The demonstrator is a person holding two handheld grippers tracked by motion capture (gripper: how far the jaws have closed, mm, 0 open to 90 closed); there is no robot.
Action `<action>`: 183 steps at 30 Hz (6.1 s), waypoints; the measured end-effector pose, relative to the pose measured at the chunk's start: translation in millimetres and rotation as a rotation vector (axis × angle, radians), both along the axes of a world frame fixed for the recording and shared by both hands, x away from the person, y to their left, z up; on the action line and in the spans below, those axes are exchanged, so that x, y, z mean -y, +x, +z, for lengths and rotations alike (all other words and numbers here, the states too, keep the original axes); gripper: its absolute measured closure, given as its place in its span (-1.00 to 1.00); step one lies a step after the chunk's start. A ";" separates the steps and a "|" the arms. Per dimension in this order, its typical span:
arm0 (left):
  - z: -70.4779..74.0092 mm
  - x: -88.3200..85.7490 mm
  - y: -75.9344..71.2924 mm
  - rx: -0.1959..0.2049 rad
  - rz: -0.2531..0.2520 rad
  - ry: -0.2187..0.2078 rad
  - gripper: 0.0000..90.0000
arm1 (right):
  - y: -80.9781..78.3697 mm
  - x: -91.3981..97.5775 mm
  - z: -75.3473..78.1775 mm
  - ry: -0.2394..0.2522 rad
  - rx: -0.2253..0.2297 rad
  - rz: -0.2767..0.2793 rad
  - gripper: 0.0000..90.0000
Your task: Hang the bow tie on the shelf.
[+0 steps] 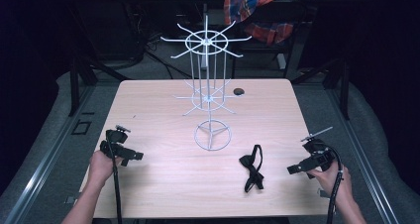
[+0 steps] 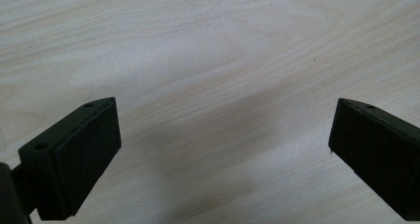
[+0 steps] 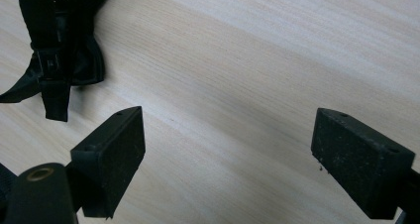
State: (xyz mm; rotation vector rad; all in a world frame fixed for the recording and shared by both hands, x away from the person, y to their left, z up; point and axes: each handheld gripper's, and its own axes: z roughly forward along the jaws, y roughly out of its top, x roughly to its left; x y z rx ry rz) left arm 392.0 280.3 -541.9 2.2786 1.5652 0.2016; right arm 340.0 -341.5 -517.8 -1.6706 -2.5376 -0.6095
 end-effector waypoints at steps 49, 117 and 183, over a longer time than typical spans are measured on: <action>3.1 1.6 -0.5 0.012 -0.007 -0.002 -1.00 | 8.1 -79.1 23.1 0.056 0.076 0.153 -1.00; 2.5 0.1 0.1 0.009 -0.008 -0.024 -1.00 | 21.1 -99.4 64.9 0.075 0.248 0.149 0.97; 0.4 3.4 0.5 0.004 -0.015 -0.022 -1.00 | 83.9 -122.0 110.6 0.104 0.326 0.130 0.98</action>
